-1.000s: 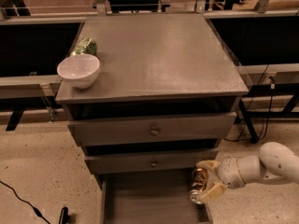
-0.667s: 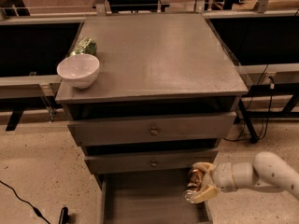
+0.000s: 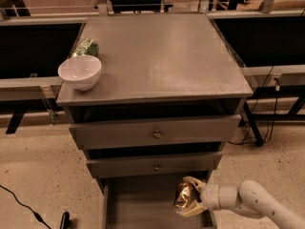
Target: Place orange can into bottom drawer
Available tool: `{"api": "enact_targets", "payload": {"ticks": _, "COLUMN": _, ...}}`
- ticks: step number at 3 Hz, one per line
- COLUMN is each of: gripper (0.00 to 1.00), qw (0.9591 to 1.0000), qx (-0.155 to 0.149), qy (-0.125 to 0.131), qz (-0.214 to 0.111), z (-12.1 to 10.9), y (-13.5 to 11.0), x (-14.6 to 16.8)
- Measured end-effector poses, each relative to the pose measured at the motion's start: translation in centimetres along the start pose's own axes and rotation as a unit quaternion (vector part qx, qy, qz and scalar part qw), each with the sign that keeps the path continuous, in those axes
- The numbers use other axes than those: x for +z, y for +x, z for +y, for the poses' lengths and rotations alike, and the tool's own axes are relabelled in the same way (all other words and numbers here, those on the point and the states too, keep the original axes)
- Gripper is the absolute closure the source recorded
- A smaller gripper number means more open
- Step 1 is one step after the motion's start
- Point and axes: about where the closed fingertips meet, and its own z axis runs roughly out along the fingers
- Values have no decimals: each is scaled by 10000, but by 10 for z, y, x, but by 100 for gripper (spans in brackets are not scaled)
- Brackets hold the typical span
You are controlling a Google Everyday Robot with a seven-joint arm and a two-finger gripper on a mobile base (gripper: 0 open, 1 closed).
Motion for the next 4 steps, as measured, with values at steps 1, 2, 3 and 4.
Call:
{"api": "enact_targets", "payload": {"ticks": 1, "gripper": 100, "qw": 10000, "qx": 7, "qy": -25, "qz": 7, "z": 1, "y": -1, "x": 1}}
{"api": "enact_targets", "payload": {"ticks": 2, "gripper": 100, "qw": 9990, "qx": 275, "qy": -354, "qz": -31, "z": 5, "y": 24, "x": 19}}
{"api": "enact_targets", "payload": {"ticks": 3, "gripper": 100, "qw": 9966, "qx": 379, "qy": -710, "qz": 190, "z": 16, "y": 82, "x": 56}}
{"api": "enact_targets", "payload": {"ticks": 4, "gripper": 100, "qw": 9955, "qx": 177, "qy": -914, "qz": 192, "z": 34, "y": 120, "x": 88}}
